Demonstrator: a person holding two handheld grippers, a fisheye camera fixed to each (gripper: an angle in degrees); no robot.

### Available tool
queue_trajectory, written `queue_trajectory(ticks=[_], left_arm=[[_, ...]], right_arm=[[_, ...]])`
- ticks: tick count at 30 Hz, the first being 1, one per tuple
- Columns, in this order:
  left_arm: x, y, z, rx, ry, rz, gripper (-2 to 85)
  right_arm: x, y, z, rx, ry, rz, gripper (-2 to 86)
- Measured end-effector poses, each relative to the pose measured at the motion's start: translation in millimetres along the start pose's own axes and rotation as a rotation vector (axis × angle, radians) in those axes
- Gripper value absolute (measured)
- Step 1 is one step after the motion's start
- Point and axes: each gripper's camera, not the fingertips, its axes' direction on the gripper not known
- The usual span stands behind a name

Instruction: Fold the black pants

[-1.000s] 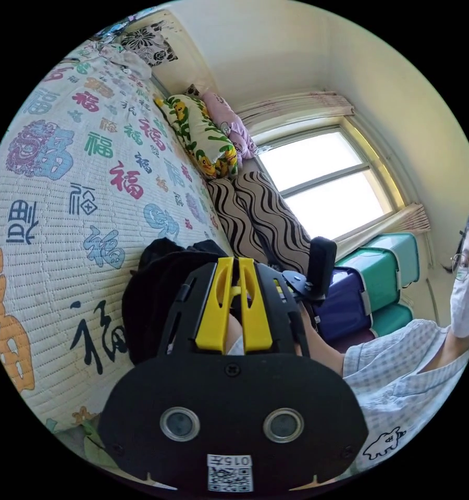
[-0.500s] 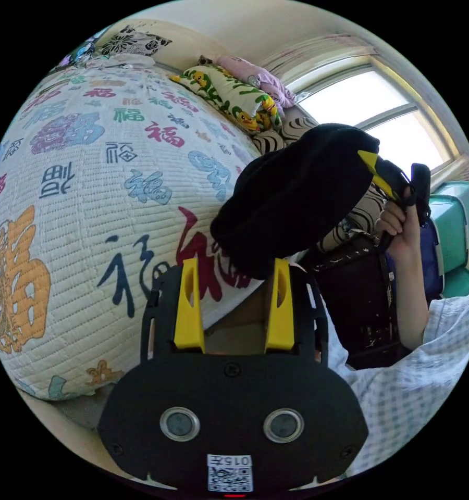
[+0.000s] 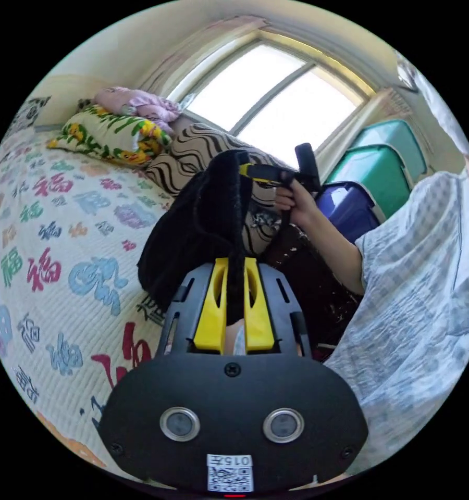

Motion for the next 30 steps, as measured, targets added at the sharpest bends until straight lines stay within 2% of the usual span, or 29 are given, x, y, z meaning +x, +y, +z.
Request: queue_trajectory(ticks=[2,5,10,12,15,18,23,26,30], left_arm=[[32,-41,19,-0.007,0.05,0.091,4.8],[77,-115,50,0.012,0.14,0.192,4.8],[155,-265,81,0.13,0.21,0.305,4.7],[180,-313,79,0.2,0.231,0.332,4.7],[206,-378,60,0.35,0.288,0.339,4.7],[208,-414,26,0.491,0.3,0.322,4.7],[154,-412,-40,0.641,0.232,0.224,4.7],[100,-374,-88,0.677,0.066,0.141,4.7],[17,-290,-149,0.601,-0.309,-0.086,4.7]], right_arm=[[10,-21,-35,0.048,0.046,0.024,4.2],[10,-62,-105,0.107,0.232,0.02,4.1],[-10,-159,-248,0.264,0.569,-0.049,4.1],[-22,-192,-294,0.334,0.64,-0.087,3.9],[-43,-251,-355,0.448,0.593,-0.203,3.7],[-62,-322,-375,0.391,0.439,-0.36,3.6],[-108,-429,-303,0.113,0.212,-0.684,3.7],[-143,-484,-208,-0.107,0.002,-0.898,3.8],[-201,-525,-8,-0.406,-0.29,-1.106,4.4]])
